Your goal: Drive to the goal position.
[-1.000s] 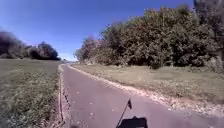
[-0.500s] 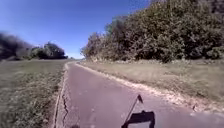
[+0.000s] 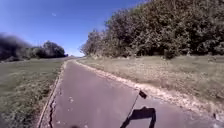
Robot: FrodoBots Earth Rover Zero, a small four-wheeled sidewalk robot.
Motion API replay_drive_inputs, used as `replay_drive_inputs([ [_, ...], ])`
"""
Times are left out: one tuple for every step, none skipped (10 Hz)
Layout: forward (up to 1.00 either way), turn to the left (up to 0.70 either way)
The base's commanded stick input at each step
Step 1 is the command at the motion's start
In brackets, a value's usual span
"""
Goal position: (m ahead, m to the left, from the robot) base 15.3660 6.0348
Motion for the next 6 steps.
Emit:
replay_drive_inputs([
  [0.70,0.03],
  [0.70,0.02],
  [0.70,0.02],
  [0.70,0.03],
  [0.70,0.11],
  [0.70,0.35],
])
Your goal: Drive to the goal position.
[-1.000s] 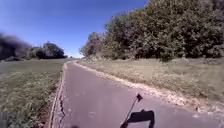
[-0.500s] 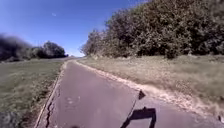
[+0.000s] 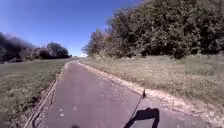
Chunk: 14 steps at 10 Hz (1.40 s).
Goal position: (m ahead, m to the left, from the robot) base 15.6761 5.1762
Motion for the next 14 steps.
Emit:
replay_drive_inputs([
  [0.70,0.35],
  [0.70,0.35],
  [0.70,0.35],
  [0.70,0.35],
  [0.70,0.35],
  [0.70,0.35],
  [0.70,0.35],
  [0.70,0.18],
  [0.70,0.02],
  [0.70,0.02],
  [0.70,0.02],
  [0.70,0.02],
  [0.70,0.01],
  [0.70,0.00],
])
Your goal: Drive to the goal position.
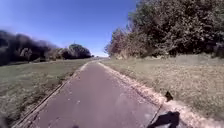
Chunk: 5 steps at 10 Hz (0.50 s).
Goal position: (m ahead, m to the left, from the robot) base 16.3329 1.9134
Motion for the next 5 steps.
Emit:
replay_drive_inputs([
  [0.70,0.00],
  [0.70,0.02],
  [0.70,0.22],
  [0.70,0.33],
  [0.70,0.33],
])
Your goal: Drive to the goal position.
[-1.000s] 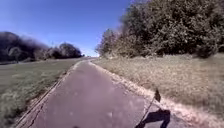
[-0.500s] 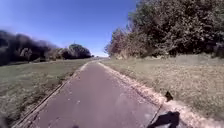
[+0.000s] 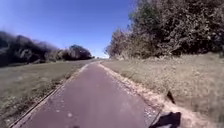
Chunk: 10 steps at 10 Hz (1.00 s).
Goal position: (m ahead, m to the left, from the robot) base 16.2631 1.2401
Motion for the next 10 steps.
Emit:
replay_drive_inputs([
  [0.70,0.25],
  [0.70,0.05],
  [0.70,0.04],
  [0.70,0.04],
  [0.70,0.03],
  [0.70,0.03],
  [0.70,0.19],
  [0.70,0.19],
  [0.70,0.08],
  [0.70,0.03],
])
